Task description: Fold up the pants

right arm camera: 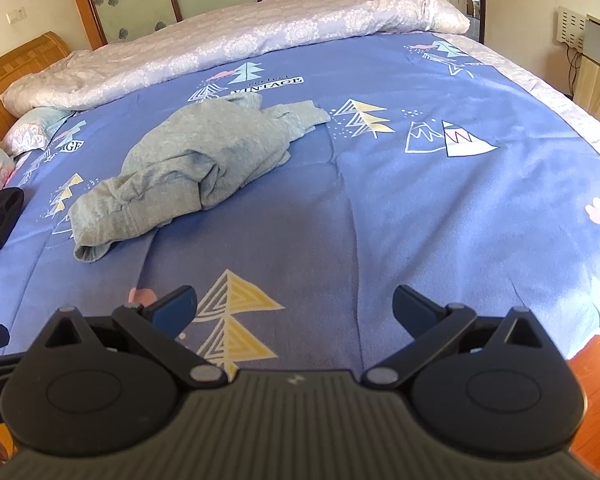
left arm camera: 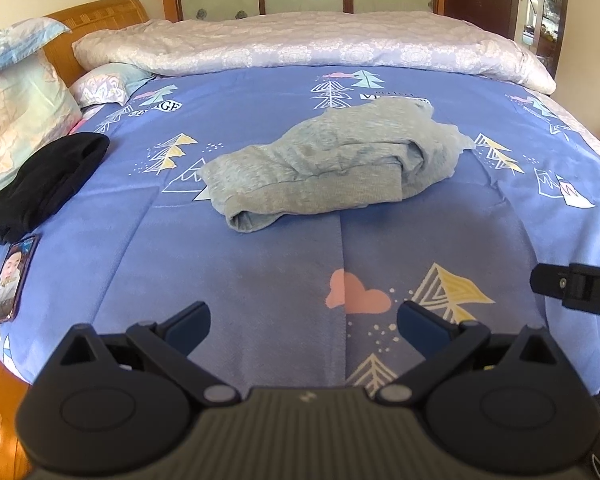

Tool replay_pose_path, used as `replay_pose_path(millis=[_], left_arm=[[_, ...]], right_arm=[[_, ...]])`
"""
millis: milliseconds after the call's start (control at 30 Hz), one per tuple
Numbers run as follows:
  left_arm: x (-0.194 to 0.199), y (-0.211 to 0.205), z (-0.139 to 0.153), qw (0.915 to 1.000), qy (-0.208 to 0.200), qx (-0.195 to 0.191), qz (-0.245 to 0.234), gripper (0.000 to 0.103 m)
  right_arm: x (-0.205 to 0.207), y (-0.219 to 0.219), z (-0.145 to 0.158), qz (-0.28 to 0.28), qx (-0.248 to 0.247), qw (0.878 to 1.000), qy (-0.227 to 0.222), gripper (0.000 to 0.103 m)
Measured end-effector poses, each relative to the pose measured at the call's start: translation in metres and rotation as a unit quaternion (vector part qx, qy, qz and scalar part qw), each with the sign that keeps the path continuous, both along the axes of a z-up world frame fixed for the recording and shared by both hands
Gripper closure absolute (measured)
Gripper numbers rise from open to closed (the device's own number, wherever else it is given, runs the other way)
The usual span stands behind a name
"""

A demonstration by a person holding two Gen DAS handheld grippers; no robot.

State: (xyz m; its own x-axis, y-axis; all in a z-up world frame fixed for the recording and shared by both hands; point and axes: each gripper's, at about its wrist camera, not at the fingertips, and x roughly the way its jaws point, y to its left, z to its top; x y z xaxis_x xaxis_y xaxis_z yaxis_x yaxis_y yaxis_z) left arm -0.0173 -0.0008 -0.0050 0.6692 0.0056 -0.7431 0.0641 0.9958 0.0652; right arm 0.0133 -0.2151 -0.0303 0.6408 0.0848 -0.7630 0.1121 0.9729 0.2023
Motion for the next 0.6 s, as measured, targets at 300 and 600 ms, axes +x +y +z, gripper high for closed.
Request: replay_pose_path(millis=[300, 600], left_arm=[[-0.0029, -0.0025, -0.0024, 0.9998, 0.016, -0.001, -0.011, 0.0], [0.0029, -0.0022, 0.003, 0.9999, 0.007, 0.015, 0.001, 0.0]], right_arm=[[-0.0011, 0.0018, 0.0021, 0.012, 0.025, 1.0, -0.008, 0.0], [-0.001, -0.001, -0.002, 0.019, 0.046, 0.999, -0.004, 0.0]])
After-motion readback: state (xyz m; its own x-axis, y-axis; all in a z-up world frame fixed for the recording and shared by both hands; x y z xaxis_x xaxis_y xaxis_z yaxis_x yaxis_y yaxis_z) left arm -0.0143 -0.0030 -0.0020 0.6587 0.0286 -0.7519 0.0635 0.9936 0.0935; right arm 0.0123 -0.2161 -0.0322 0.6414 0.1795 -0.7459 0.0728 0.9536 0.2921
